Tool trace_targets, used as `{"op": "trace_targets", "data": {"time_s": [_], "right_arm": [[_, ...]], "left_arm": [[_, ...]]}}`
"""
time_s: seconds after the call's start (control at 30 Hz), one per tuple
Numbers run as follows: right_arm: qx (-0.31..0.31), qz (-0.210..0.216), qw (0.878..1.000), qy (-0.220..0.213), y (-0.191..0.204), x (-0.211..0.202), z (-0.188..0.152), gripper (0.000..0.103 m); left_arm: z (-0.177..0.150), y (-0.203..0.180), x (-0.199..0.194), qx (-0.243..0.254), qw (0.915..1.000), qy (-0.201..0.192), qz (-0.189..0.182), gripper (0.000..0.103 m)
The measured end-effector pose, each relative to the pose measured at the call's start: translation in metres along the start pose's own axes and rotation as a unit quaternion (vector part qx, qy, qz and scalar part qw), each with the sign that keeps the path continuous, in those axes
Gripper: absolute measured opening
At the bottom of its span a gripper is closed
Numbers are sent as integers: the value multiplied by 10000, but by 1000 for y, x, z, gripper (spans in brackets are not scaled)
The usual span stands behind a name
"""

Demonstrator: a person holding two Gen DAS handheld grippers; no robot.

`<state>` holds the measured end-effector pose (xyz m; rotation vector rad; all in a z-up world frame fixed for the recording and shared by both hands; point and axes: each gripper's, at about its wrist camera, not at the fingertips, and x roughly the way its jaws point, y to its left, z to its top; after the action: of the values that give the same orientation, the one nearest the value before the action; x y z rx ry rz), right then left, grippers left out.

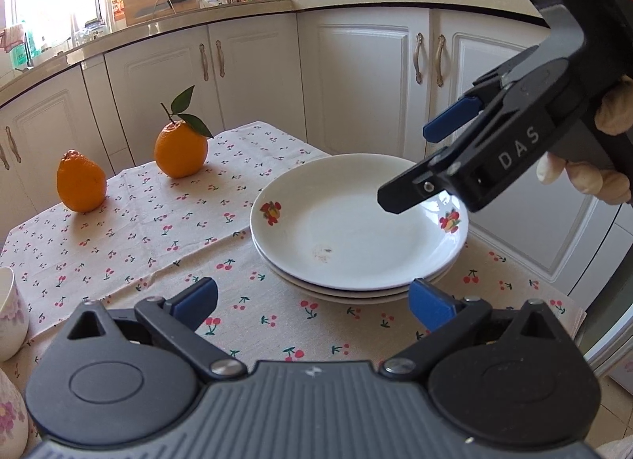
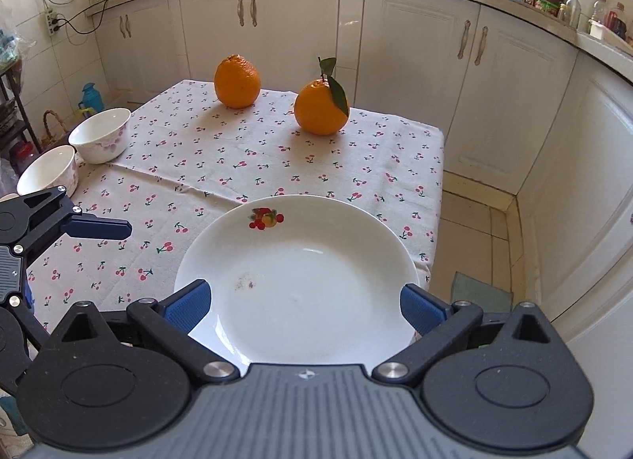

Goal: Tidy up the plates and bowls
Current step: 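Move the right tool toward a white pink-patterned bowl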

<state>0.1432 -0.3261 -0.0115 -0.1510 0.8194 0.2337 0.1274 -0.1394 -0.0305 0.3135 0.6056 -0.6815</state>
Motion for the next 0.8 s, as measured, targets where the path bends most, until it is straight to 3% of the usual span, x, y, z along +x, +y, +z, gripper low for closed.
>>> {"op": "trace_targets", "data": {"time_s": [0.33, 0.57, 0.8], "right_arm": [[-89, -407, 9990, -185, 47, -7, -9, 103], [-268, -90, 9990, -357, 84, -7, 4, 103], [-502, 358, 9971, -440, 124, -1, 26, 103]], "left_arm": [[-18, 29, -36, -463, 9988, -147, -102, 102], [-38, 61, -79, -854, 9947, -447, 350, 102], [-67, 91, -116, -1250, 9896, -333, 628, 102]]}}
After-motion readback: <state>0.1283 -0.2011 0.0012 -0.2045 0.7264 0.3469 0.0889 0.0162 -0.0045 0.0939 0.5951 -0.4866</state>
